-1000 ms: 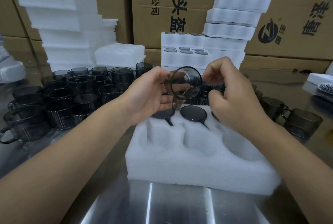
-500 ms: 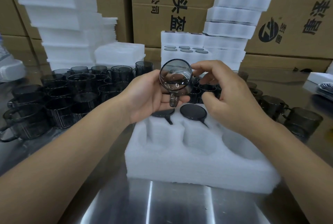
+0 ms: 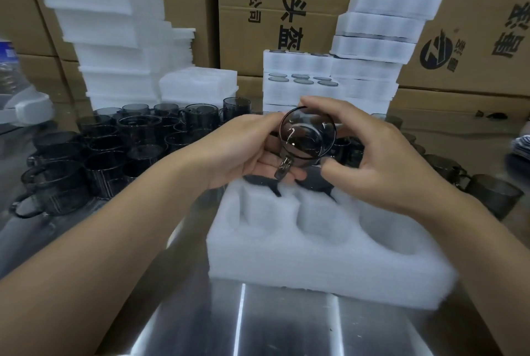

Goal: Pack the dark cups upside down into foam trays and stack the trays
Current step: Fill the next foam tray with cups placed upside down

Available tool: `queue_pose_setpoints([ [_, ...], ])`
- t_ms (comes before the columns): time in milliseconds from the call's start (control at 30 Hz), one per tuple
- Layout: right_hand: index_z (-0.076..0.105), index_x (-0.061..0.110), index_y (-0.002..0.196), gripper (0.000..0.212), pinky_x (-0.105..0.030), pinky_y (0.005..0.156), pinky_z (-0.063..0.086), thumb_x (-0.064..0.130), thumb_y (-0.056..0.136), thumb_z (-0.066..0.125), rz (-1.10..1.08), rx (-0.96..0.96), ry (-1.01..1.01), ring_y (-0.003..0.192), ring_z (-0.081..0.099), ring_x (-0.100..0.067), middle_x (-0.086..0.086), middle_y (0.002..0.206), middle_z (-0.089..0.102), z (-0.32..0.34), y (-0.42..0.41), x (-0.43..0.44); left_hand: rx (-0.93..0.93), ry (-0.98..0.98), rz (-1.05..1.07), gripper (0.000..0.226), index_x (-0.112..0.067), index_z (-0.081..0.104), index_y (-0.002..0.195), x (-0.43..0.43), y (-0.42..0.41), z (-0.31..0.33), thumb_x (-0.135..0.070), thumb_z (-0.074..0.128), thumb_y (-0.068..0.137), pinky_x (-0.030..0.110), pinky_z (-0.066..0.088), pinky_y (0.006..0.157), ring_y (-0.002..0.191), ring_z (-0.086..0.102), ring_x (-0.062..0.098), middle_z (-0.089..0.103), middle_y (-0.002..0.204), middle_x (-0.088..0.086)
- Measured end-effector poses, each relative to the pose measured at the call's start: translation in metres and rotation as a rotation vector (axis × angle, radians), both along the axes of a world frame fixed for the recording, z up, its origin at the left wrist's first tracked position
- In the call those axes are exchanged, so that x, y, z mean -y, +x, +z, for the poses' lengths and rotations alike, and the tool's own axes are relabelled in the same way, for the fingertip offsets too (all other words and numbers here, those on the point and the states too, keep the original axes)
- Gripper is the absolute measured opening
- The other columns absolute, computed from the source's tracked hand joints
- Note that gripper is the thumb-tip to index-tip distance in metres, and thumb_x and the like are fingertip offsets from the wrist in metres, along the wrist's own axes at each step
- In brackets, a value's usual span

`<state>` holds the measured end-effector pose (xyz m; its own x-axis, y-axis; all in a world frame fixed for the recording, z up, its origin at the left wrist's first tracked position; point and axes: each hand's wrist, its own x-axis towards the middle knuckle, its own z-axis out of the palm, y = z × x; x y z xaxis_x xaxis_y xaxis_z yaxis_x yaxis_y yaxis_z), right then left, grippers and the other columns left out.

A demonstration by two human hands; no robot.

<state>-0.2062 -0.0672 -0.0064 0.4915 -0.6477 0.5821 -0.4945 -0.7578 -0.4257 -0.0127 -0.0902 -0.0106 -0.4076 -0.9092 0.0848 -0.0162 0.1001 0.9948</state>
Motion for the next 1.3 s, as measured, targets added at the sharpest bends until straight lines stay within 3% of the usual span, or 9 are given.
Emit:
queue_pose_setpoints([
  [200,0.045,0.040,0.134,0.066,-0.013,0.095,0.042,0.029,0.072,0.064,-0.022,-0.006,0.037,0.112,0.053,0.009,0.028,0.119,0.058,0.001,-0.001,-0.001,0.092,0.107,-0.229,0.058,-0.016,0.070,0.100,-0.002,0.017,0.010,-0.068,0.055,0.078,0.025,0.055,0.063,0.076,0.070,0.019,0.073,0.093,0.008],
  [300,0.044,0.041,0.134,0.068,-0.020,0.095,0.045,0.047,0.072,0.070,-0.062,-0.050,0.055,0.109,0.054,0.007,0.027,0.117,0.055,-0.002,0.002,0.000,0.126,0.089,-0.382,0.042,-0.027,0.071,0.107,-0.003,0.033,0.010,-0.049,0.076,0.072,0.023,0.055,0.072,0.082,0.067,0.013,0.072,0.098,0.000],
  [367,0.045,0.045,0.127,0.065,-0.017,0.090,0.046,0.053,0.067,0.068,-0.073,-0.065,0.047,0.103,0.055,0.006,0.027,0.113,0.054,-0.003,0.005,0.001,0.166,0.074,-0.385,0.045,-0.026,0.060,0.122,-0.001,0.042,0.010,-0.034,0.068,0.079,0.023,0.054,0.077,0.086,0.067,0.013,0.072,0.102,-0.001],
  [500,0.049,0.052,0.112,0.063,-0.018,0.082,0.049,0.068,0.054,0.067,-0.021,0.003,0.091,0.087,0.060,0.000,0.022,0.099,0.059,-0.004,0.008,0.001,0.212,0.085,-0.353,0.045,-0.022,0.058,0.125,0.004,0.048,0.011,-0.035,0.062,0.082,0.024,0.055,0.074,0.083,0.068,0.018,0.070,0.111,0.008],
  [633,0.059,0.052,0.114,0.063,-0.028,0.080,0.054,0.062,0.055,0.077,0.156,0.089,0.259,0.078,0.067,-0.011,0.019,0.095,0.060,-0.007,0.008,0.002,0.258,0.117,-0.330,0.043,-0.014,0.061,0.117,0.007,0.053,0.011,-0.032,0.061,0.078,0.022,0.054,0.062,0.067,0.065,0.015,0.072,0.095,0.008],
  [833,0.075,0.030,0.096,0.030,-0.012,0.063,0.049,0.032,0.066,0.076,0.291,0.153,0.382,0.084,0.070,-0.020,0.000,0.098,0.067,-0.005,0.010,-0.002,0.355,0.100,-0.318,0.042,-0.022,0.076,0.101,0.005,0.058,0.016,-0.038,0.055,0.069,0.017,0.048,0.056,0.059,0.056,0.009,0.070,0.095,0.005],
  [1067,0.075,0.026,0.091,0.022,-0.016,0.079,0.051,0.037,0.074,0.067,0.227,-0.053,0.221,0.089,0.066,-0.009,0.011,0.095,0.063,-0.001,0.014,-0.017,0.484,0.050,-0.226,0.036,-0.013,0.072,0.104,-0.004,0.056,0.023,-0.021,0.048,0.078,0.018,0.049,0.054,0.065,0.056,0.013,0.071,0.089,0.000],
  [1167,0.074,0.027,0.090,0.022,-0.015,0.088,0.049,0.040,0.077,0.063,0.221,-0.116,0.183,0.106,0.059,0.002,0.018,0.115,0.058,-0.003,0.019,-0.022,0.472,0.010,-0.181,0.028,-0.012,0.066,0.107,-0.008,0.061,0.027,-0.018,0.070,0.079,0.019,0.051,0.057,0.069,0.061,0.015,0.069,0.088,0.001],
  [1300,0.074,0.024,0.088,0.021,-0.014,0.088,0.048,0.040,0.079,0.063,0.263,-0.125,0.173,0.112,0.054,0.008,0.015,0.114,0.058,-0.004,0.022,-0.027,0.470,-0.003,-0.118,0.048,-0.011,0.053,0.095,-0.012,0.068,0.030,-0.017,0.085,0.060,0.024,0.053,0.056,0.068,0.062,0.017,0.060,0.086,0.006],
])
